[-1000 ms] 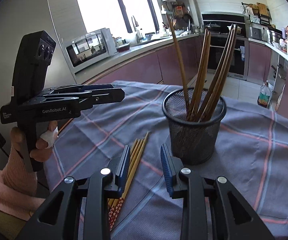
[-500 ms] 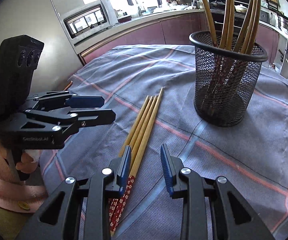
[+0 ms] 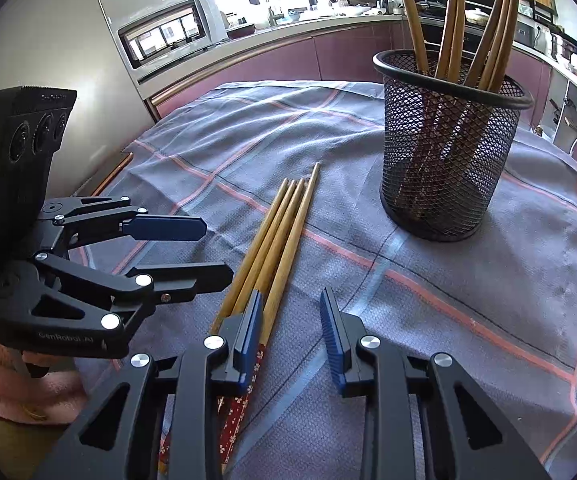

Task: Organize utensils
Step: 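Move both open tools back over the chopsticks on the cloth, then grasp a chopstick with the right tool while the left tool grasps another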

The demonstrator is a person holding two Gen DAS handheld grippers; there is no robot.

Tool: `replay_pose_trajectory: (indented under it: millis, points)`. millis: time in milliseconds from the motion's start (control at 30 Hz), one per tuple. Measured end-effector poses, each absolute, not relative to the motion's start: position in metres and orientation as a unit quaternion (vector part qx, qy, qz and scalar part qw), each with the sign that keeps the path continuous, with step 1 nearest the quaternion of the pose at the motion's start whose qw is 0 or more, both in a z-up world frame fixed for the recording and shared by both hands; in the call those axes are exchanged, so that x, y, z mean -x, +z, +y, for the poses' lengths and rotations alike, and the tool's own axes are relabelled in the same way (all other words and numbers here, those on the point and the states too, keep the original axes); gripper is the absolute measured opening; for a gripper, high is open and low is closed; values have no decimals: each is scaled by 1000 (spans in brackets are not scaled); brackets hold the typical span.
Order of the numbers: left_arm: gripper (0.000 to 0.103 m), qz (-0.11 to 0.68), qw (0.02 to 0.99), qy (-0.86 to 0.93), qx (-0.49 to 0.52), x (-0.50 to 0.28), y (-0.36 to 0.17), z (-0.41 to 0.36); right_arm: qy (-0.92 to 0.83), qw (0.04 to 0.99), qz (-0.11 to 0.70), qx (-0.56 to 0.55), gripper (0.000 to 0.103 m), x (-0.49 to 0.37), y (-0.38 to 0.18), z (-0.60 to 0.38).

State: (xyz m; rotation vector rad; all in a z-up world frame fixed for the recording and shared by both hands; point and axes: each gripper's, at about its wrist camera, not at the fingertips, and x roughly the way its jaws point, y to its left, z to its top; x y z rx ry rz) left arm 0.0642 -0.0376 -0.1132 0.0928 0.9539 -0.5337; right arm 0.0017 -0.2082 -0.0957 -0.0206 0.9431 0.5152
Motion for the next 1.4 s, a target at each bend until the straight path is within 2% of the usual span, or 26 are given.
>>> replay_pose_trajectory:
  millis: [333, 433, 500, 633, 767, 900, 1000, 1100, 1267, 1400]
  points:
    - [54, 454, 852, -252, -65, -65, -119, -49, 239, 861, 448, 9, 23, -2, -96, -213]
    - [51, 453, 851, -255, -72, -65, -119, -48, 240, 861, 448, 5, 23, -2, -96, -215]
    - [43, 454, 851, -251, -77, -66, -119, -47, 241, 861, 448, 5, 23, -2, -96, -215]
    - [35, 452, 851, -250, -91, -67, -119, -46, 240, 862, 447, 5, 23, -1, -96, -214]
    - [23, 453, 851, -250, -92, -73, -119, -41, 239, 863, 446, 9, 23, -2, -96, -213]
    - [18, 455, 849, -256, -80, -80, -119, -35, 238, 863, 445, 13, 24, -7, -95, -209]
    - [18, 455, 851, -251, -83, -83, -119, -36, 237, 864, 443, 18, 24, -11, -95, -204]
    - [28, 455, 854, -235, -90, -85, -119, -35, 233, 866, 441, 26, 24, -15, -96, -199]
    - [28, 457, 855, -230, -90, -89, -119, -36, 227, 869, 439, 32, 21, -22, -97, -194]
    - [24, 456, 858, -219, -89, -90, -120, -39, 222, 870, 439, 27, 12, -26, -98, -195]
